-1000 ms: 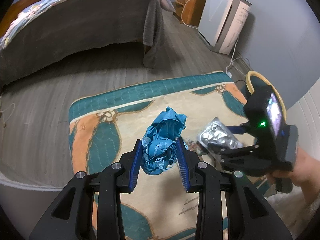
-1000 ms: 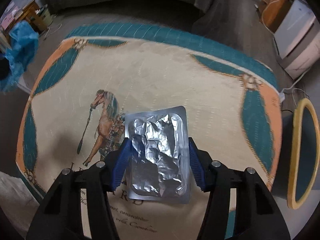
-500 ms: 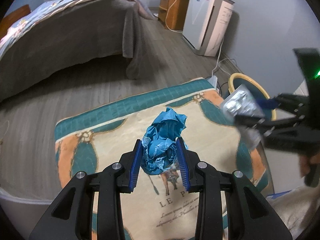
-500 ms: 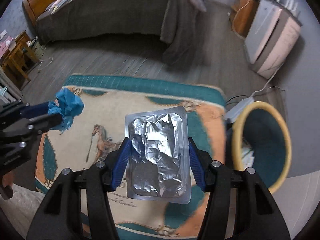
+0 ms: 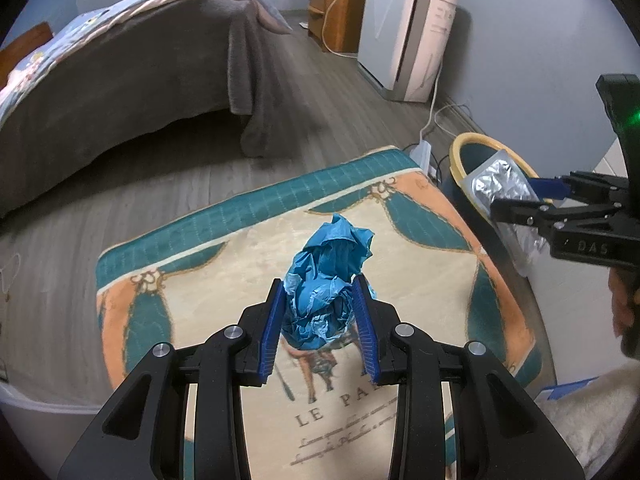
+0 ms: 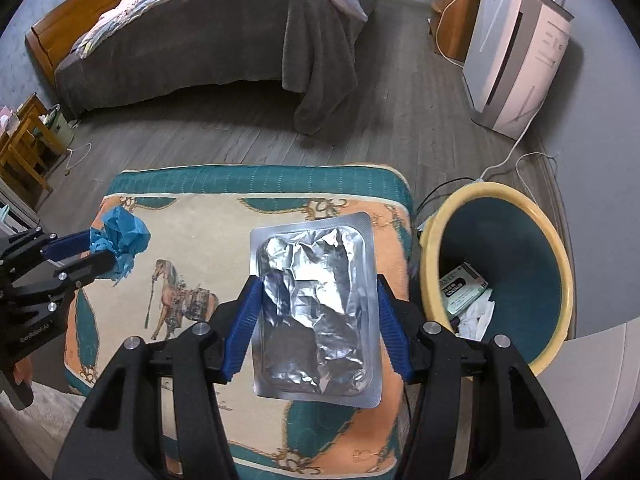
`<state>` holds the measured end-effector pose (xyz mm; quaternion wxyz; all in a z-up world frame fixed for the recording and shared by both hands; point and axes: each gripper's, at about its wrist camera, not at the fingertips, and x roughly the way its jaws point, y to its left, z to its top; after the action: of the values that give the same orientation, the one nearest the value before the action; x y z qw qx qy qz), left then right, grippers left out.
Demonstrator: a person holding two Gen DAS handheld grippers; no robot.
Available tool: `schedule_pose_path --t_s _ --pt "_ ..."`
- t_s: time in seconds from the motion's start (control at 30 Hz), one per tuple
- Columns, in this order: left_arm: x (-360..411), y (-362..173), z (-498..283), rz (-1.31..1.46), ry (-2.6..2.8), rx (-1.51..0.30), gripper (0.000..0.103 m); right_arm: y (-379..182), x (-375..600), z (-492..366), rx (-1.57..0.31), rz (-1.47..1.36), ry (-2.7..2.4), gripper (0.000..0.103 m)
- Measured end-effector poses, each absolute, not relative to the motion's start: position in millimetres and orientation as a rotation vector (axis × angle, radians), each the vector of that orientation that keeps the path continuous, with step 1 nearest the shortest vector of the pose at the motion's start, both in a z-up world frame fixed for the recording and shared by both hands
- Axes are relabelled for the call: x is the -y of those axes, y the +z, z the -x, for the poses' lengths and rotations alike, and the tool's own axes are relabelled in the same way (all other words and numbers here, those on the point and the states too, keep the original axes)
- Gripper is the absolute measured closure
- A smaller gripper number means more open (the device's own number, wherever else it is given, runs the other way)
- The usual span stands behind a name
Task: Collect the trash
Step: 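Carry the foil blister pack and blue mask over the bin and release both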
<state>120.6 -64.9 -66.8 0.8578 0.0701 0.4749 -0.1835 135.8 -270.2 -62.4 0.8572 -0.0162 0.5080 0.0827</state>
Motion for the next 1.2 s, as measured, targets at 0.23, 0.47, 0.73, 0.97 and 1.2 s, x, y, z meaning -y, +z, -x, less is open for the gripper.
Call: schedule_pose_path --t_s 0.23,0.47,0.73,0.97,1.2 --pt "97.0 -73.5 -120.1 -0.157 -0.432 -0.999 0.067 -59.6 314.7 -135.0 -1.052 -0.005 0.146 0.047" --pt "146.8 -70.0 -110.9 -0.204 -0.488 -0.95 0.067 -56.7 381.4 -136.8 -1.024 -0.119 0.058 0.047" --pt "214.6 -79.6 -113.7 -0.225 -0.572 -0.948 0.067 -65.6 435.5 -136.4 -1.026 -0.186 -0.041 0.047" --pt "270.5 -96.8 -113.8 -0.275 -0.667 -0.971 0.067 -86.2 473.6 -136.9 -1.065 -0.231 -0.123 0.047" --pt "314.3 -104.1 -130.0 -0.343 -0.708 -0.94 0.067 -111.0 508.0 -137.0 -1.1 -0.296 -0.226 0.047"
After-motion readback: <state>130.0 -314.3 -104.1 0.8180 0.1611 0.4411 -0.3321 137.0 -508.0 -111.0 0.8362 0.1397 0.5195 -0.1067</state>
